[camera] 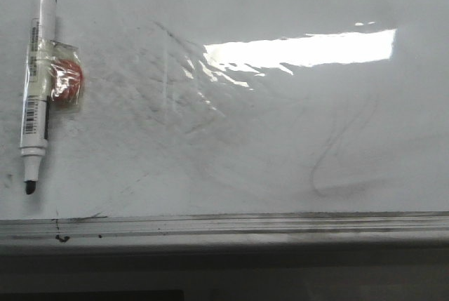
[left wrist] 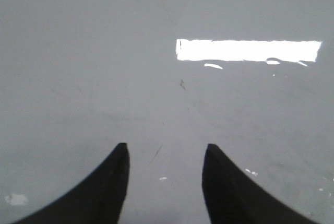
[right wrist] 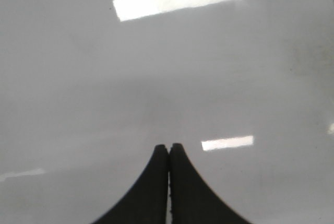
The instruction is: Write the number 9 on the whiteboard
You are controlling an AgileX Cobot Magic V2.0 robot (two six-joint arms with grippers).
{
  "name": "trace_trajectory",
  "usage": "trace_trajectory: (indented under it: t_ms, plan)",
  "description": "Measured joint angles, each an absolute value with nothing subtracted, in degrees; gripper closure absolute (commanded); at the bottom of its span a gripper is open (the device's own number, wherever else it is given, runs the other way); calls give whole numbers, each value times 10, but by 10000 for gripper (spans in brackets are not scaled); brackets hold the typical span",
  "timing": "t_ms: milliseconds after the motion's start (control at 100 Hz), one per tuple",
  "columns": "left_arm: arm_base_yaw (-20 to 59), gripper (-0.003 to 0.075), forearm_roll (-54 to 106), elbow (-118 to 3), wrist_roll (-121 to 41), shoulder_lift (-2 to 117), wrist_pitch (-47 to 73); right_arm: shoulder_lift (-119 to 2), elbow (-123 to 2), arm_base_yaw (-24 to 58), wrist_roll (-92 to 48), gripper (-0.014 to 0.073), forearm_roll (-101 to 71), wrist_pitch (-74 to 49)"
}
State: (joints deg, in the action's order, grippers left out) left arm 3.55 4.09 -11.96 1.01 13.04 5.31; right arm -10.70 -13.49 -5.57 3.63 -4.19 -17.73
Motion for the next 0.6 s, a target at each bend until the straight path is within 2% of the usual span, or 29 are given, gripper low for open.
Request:
trace_trajectory:
  t_ms: [210,600]
  plan:
    - [73,315,46,-120,10,194,-34,-107,-135,-56,35,657,-42,-177]
    - [351,315,77,-120,10,317,-98,-107,-135,-56,35,657,-42,-177]
